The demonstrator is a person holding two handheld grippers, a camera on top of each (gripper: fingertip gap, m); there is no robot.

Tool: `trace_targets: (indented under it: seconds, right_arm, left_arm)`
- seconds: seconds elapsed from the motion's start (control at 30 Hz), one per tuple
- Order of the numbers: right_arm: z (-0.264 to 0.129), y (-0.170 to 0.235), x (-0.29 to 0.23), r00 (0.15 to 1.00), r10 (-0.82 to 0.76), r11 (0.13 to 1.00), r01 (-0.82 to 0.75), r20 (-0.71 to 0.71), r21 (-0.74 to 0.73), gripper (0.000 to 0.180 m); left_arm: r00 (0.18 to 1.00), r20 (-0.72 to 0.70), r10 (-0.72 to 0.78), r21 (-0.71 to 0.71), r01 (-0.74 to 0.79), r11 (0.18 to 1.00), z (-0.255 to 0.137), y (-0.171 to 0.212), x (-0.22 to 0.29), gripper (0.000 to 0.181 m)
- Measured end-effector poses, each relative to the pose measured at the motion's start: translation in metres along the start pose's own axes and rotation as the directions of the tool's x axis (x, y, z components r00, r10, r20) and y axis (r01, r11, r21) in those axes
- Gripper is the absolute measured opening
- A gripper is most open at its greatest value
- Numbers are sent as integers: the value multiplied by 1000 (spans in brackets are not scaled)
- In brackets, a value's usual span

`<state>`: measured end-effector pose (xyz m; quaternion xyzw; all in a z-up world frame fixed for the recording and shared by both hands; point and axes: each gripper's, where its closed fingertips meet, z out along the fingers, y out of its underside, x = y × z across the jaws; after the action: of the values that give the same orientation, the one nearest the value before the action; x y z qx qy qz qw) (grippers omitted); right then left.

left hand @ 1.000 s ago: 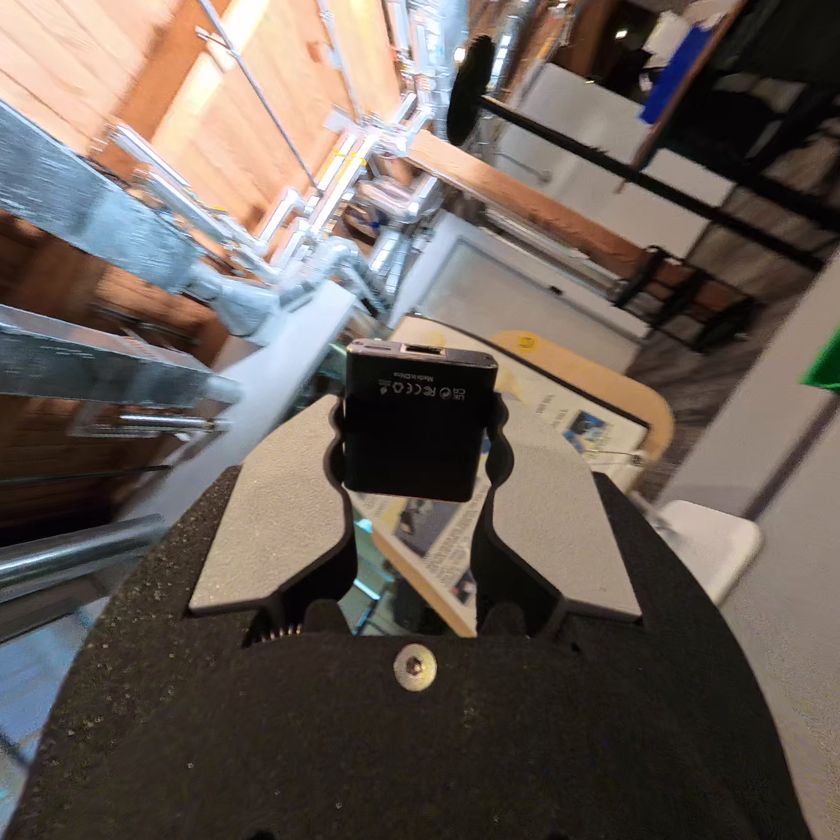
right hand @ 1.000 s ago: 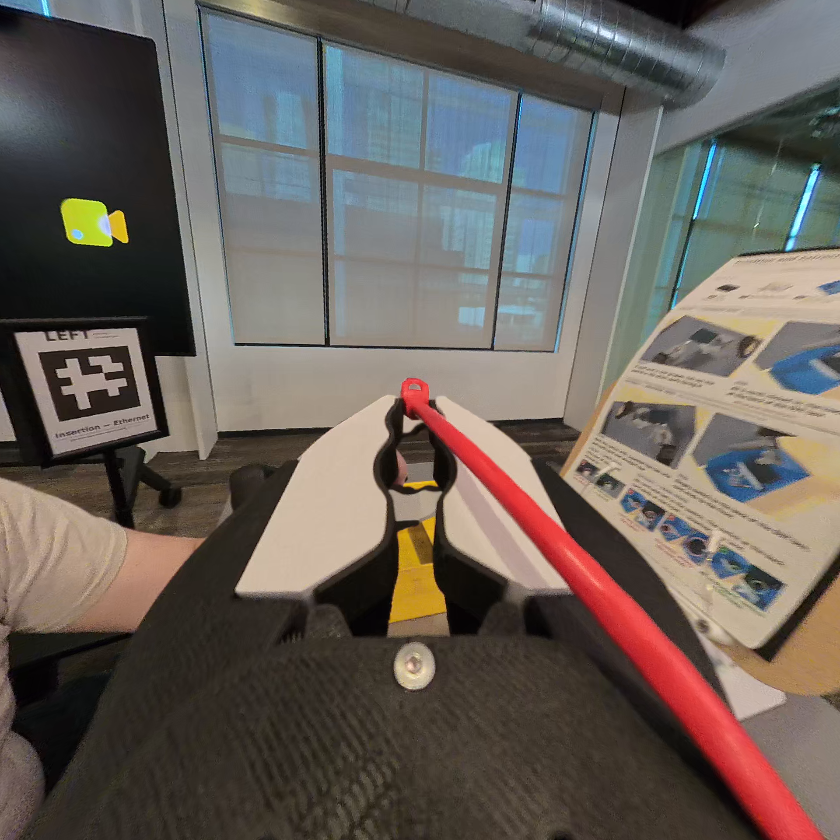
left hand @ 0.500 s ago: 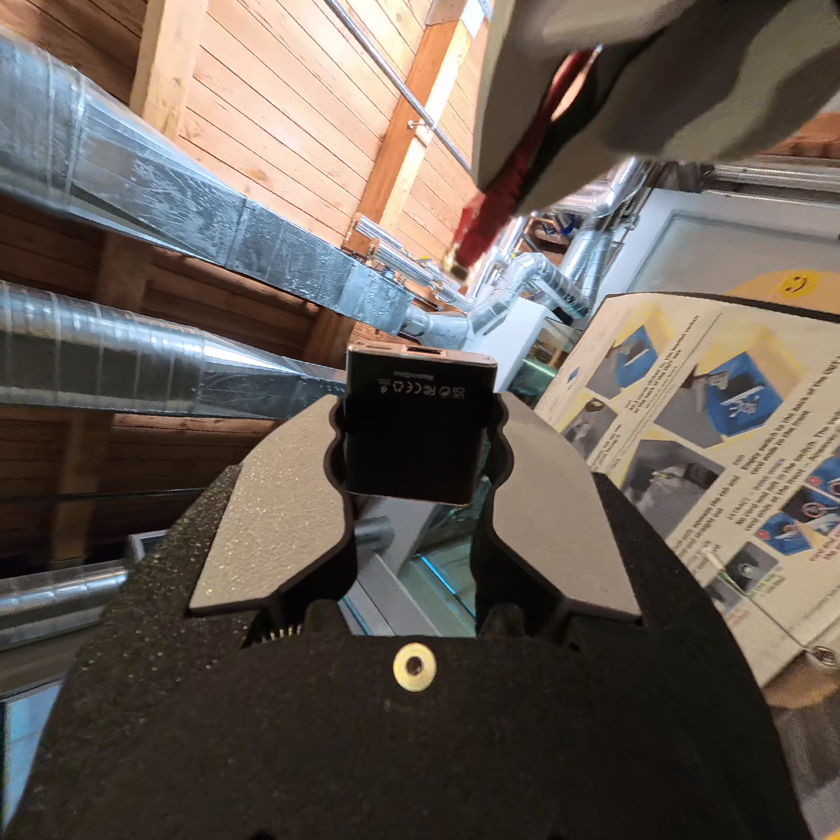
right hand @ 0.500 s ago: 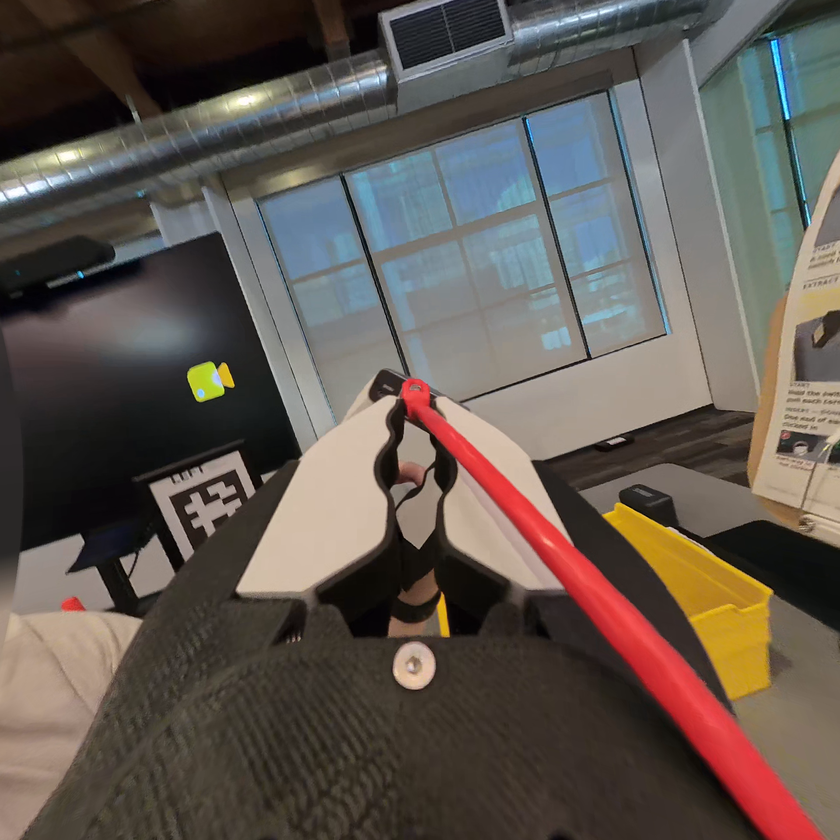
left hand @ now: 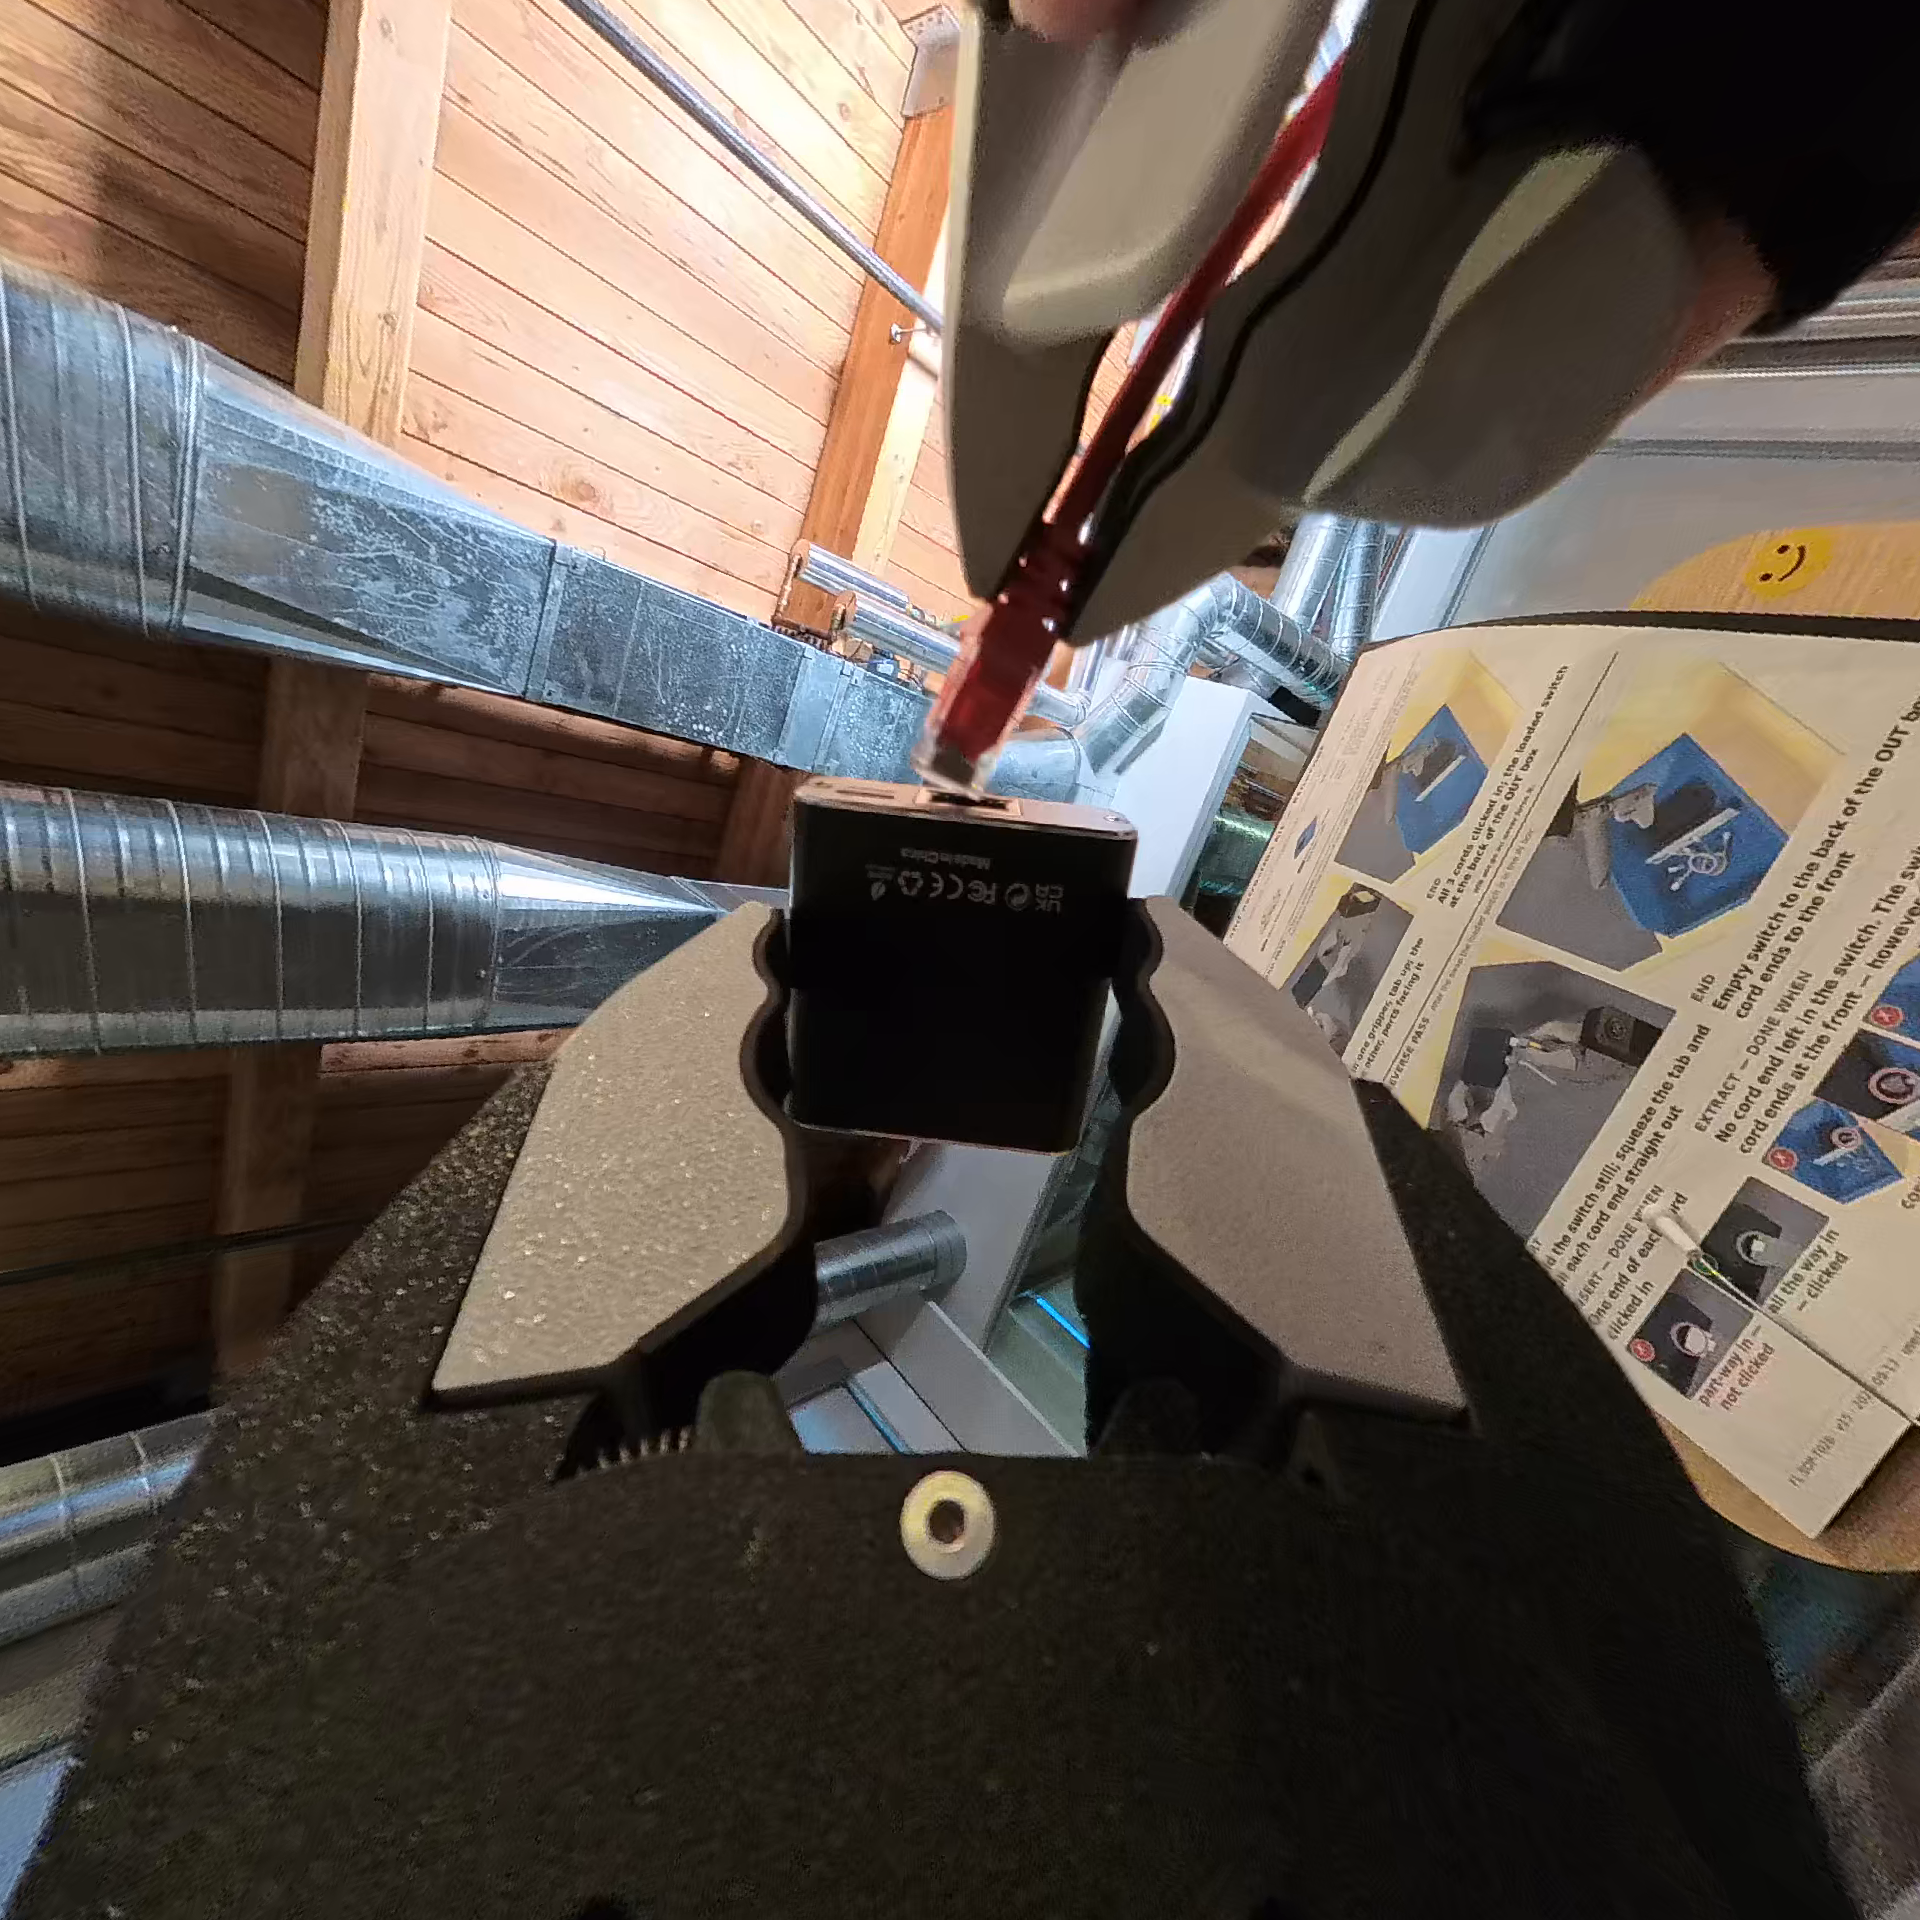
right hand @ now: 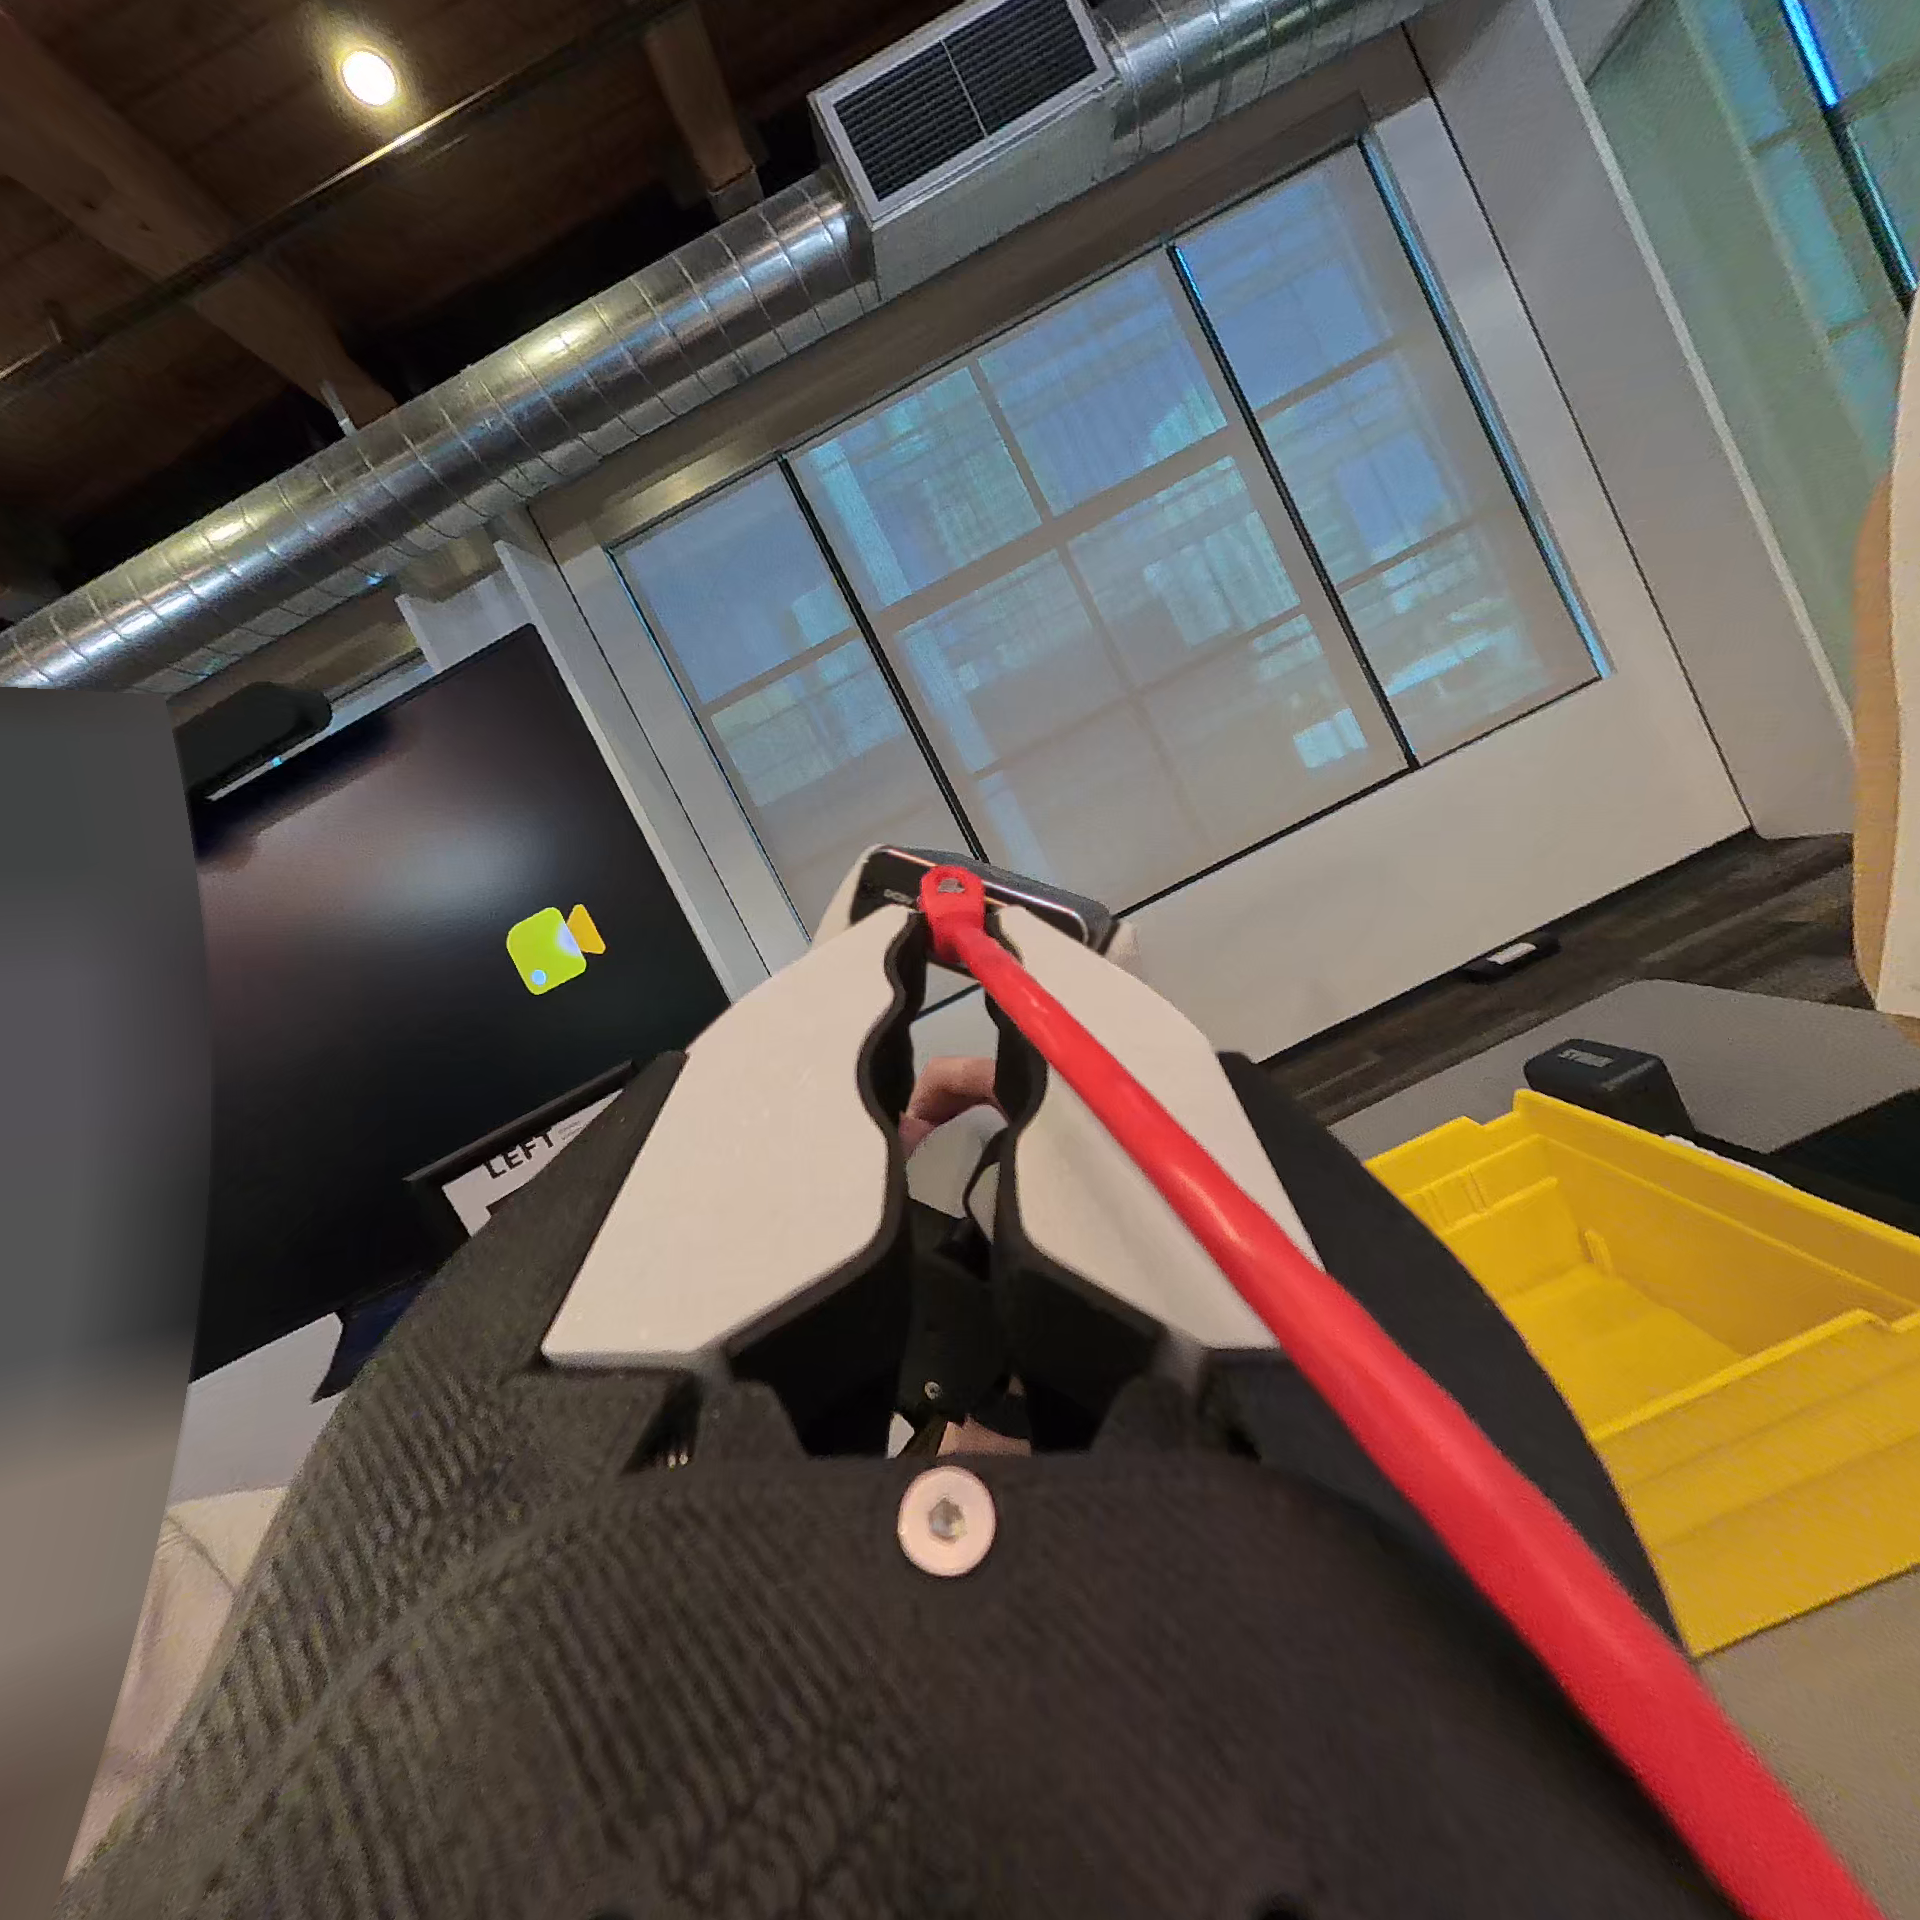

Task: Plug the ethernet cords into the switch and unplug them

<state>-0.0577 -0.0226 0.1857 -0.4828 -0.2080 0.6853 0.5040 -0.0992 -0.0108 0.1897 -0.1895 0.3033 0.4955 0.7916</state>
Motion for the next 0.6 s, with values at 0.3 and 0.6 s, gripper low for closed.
trace_targets:
  seconds: [0.3, 0.6]
  right_arm:
    - [-2, 6, 16, 998, 57, 998, -58, -26, -38, 11]
    - [-7, 7, 39, 979, 196, 981, -195, -49, 23, 11]
  left_arm:
    - [994, -40, 100, 14, -100, 995, -1, 2, 11, 59]
    - [984, -84, 158, 26, -156, 987, -3, 4, 32, 59]
